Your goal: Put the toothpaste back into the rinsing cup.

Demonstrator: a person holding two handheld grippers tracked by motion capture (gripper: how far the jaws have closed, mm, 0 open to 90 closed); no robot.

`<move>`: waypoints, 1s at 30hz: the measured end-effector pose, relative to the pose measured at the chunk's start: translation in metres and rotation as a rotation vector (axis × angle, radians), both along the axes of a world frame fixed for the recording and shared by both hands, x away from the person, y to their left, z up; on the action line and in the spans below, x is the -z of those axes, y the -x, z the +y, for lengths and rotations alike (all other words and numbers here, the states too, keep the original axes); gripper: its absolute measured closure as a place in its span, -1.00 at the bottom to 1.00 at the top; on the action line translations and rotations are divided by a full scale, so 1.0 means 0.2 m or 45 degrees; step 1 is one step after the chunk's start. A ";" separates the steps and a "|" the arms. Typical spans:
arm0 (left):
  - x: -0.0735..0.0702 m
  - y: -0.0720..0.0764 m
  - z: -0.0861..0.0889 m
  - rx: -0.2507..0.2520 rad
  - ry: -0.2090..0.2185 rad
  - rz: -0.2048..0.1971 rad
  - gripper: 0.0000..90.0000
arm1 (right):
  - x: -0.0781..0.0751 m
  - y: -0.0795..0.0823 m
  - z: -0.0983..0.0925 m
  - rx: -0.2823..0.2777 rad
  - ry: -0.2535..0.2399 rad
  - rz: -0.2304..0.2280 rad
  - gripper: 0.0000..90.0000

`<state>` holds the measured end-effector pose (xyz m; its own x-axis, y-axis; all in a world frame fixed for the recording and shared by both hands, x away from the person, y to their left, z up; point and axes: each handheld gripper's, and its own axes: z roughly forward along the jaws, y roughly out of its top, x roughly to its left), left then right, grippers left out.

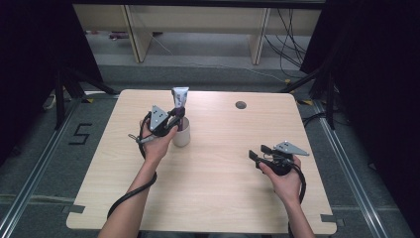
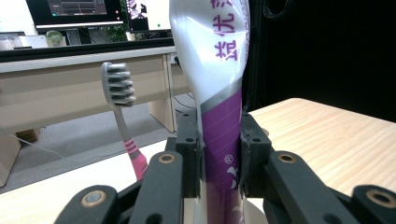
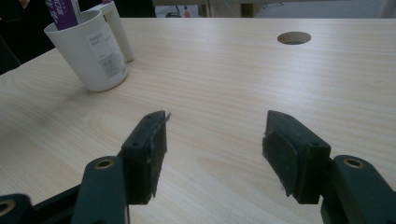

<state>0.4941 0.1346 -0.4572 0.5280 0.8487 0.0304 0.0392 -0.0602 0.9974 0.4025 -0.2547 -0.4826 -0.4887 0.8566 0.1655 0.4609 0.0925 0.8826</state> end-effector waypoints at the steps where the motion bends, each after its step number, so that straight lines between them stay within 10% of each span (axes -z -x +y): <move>1: 0.00 0.00 0.00 0.000 0.002 0.006 0.64 | 0.00 0.00 0.00 -0.022 -0.012 -0.009 -0.11; 30: 0.05 0.00 0.01 -0.001 -0.024 0.066 0.64 | 0.01 0.00 0.01 -0.016 -0.011 -0.018 -0.11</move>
<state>0.4948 0.1365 -0.4679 0.5287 0.8486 0.0189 0.0907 -0.0787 0.9928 0.4025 -0.2525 -0.4840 -0.5018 0.8490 0.1657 0.4475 0.0909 0.8896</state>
